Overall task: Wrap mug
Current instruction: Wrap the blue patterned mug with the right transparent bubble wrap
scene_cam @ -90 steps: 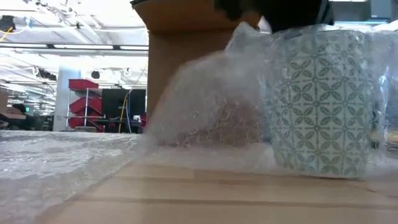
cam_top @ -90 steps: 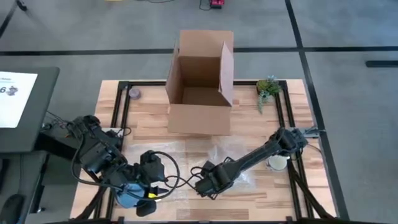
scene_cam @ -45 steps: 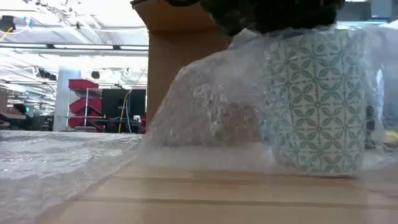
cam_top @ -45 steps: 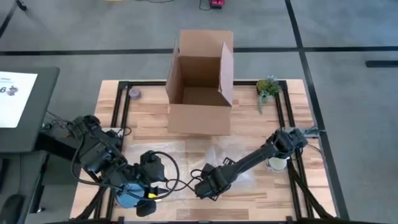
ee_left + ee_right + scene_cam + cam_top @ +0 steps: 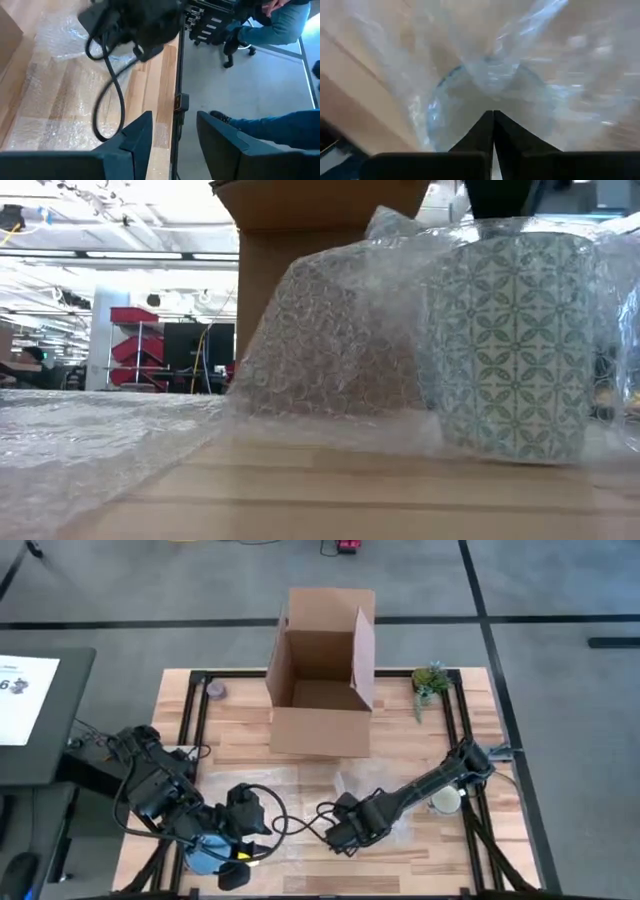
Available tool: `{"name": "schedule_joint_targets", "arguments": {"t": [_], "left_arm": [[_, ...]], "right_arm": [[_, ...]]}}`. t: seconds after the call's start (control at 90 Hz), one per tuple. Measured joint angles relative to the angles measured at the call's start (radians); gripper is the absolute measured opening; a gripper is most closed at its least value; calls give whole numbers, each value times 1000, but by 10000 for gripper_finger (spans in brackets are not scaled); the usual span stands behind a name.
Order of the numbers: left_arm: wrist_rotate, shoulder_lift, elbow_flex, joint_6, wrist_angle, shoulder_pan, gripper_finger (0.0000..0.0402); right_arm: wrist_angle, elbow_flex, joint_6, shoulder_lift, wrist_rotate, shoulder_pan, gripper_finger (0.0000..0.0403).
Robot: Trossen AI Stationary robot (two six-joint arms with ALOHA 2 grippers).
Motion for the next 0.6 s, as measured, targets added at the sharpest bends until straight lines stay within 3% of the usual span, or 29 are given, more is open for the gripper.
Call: {"name": "schedule_joint_targets", "arguments": {"t": [0.356,0.6], "left_arm": [[-2,0,0,0,6,3,134],[-3,0,0,-1,7,3,134]], "right_arm": [[223,-176,-85,-12,-4,-11,0],[39,-65,-189,-13,-30,-36,0]]}}
